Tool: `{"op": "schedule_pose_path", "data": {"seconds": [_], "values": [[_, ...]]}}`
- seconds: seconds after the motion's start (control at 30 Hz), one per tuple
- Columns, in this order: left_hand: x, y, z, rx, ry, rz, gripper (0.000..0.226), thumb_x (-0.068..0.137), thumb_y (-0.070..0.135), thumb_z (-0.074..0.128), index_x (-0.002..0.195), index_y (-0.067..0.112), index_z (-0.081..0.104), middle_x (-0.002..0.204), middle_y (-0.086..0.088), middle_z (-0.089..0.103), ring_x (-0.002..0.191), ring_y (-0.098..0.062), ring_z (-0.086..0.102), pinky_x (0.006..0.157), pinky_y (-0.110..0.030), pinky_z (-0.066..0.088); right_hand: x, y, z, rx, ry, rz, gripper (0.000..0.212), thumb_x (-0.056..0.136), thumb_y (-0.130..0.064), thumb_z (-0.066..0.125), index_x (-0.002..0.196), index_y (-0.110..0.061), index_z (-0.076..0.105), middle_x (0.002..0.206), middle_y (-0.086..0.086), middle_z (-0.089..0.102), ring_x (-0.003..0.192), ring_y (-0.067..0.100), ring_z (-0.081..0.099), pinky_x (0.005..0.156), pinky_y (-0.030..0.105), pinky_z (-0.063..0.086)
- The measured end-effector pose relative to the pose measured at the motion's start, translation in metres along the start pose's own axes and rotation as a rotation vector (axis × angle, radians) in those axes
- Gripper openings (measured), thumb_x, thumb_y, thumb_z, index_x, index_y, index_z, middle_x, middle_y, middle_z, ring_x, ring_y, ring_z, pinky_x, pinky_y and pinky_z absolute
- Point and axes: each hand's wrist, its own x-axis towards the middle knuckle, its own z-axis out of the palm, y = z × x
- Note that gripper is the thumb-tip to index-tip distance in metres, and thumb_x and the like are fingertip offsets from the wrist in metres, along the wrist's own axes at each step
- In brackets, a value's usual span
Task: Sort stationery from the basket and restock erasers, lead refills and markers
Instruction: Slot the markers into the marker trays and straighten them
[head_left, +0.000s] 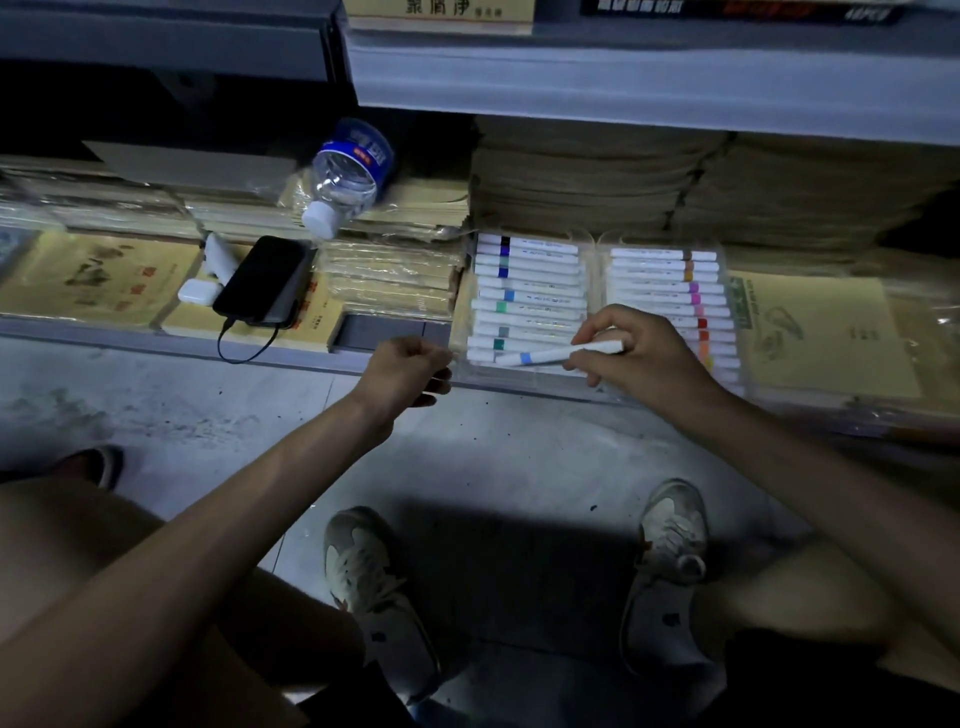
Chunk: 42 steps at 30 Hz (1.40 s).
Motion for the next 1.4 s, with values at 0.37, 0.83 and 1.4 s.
{"op": "schedule_pose_path", "data": {"seconds": [0.37,0.83,1.4], "values": [[0.004,-0.002,0.012,-0.142,-0.135,-0.079,0.028,0.094,0.020,0.071,0.115,0.002,0.068,0.108,-0.017,0.076,0.087,-0.022,0.075,0.071,-0.029,0.059,0.006,0.032,0.019,-0.106,0.020,-0.032,0.014,0.079,-0.013,0.087,0.089,-0.017,0.079,0.089,-0.005,0.078,0.088,0.011,0.073,0.088,0.043,0.059],[0.001,-0.005,0.027,-0.225,-0.063,-0.087,0.033,0.090,0.011,0.075,0.118,0.000,0.064,0.104,-0.018,0.075,0.087,-0.024,0.074,0.071,-0.029,0.063,0.005,0.035,0.025,-0.592,0.118,-0.297,0.014,0.087,-0.029,0.080,0.096,-0.019,0.082,0.093,-0.005,0.071,0.092,0.017,0.065,0.078,0.041,0.055],[0.007,-0.001,0.041,-0.479,-0.036,-0.214,0.035,0.090,0.000,0.069,0.123,-0.005,0.058,0.091,-0.023,0.077,0.078,-0.026,0.078,0.065,-0.031,0.063,0.004,0.035,0.020,-0.412,0.124,-0.171,0.011,0.083,-0.012,0.083,0.093,-0.017,0.082,0.090,-0.003,0.065,0.081,0.008,0.063,0.076,0.016,0.049]]}}
